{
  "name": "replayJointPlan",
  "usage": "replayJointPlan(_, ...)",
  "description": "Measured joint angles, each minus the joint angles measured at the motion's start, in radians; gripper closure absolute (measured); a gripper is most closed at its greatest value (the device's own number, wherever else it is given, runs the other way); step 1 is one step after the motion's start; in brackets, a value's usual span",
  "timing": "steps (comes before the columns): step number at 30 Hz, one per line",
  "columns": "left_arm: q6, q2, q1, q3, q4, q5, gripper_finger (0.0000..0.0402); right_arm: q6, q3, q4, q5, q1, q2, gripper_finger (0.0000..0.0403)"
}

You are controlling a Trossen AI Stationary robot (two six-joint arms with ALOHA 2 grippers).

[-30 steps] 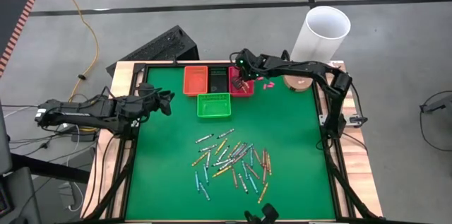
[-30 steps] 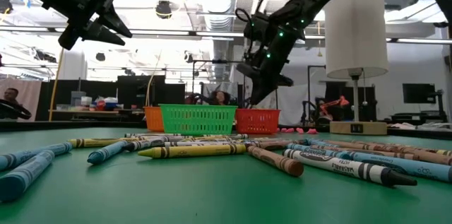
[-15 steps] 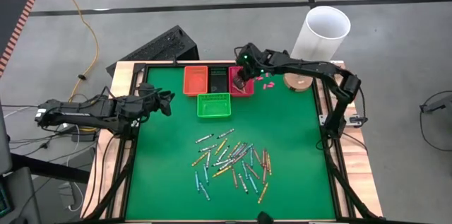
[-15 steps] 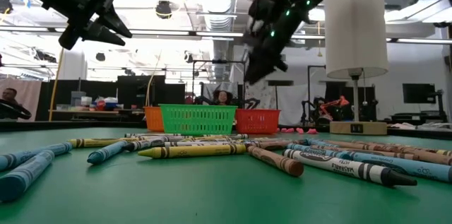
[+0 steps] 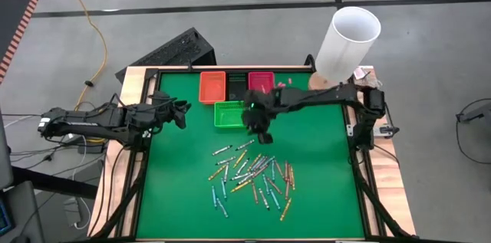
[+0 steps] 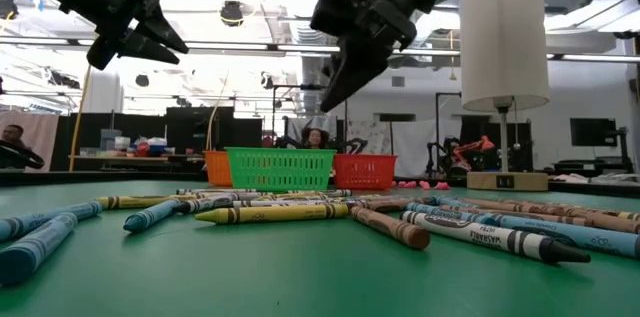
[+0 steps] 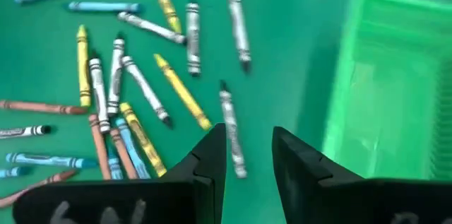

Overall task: Sort crayons
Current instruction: Put a black crayon in the black basket

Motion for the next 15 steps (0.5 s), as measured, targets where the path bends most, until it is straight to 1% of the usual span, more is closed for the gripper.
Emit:
replayJointPlan(5,0.000,0.000,0.000,0.000,-0.001,0.000,0.0283,-0.045,0.001,0.023,0.010,0.046,0.014,0.0292)
replayJointPlan(12,0.000,0.000,0.000,0.000,-0.001,0.000,0.0283,-0.047,0.000,0.032,0.011,0.065,0.047,0.0295)
replayJointPlan(15,0.000,0.000,0.000,0.000,-0.001,0.001,0.0283,-0.037,-0.001,0.069,0.011,0.067,0.071,0.0296)
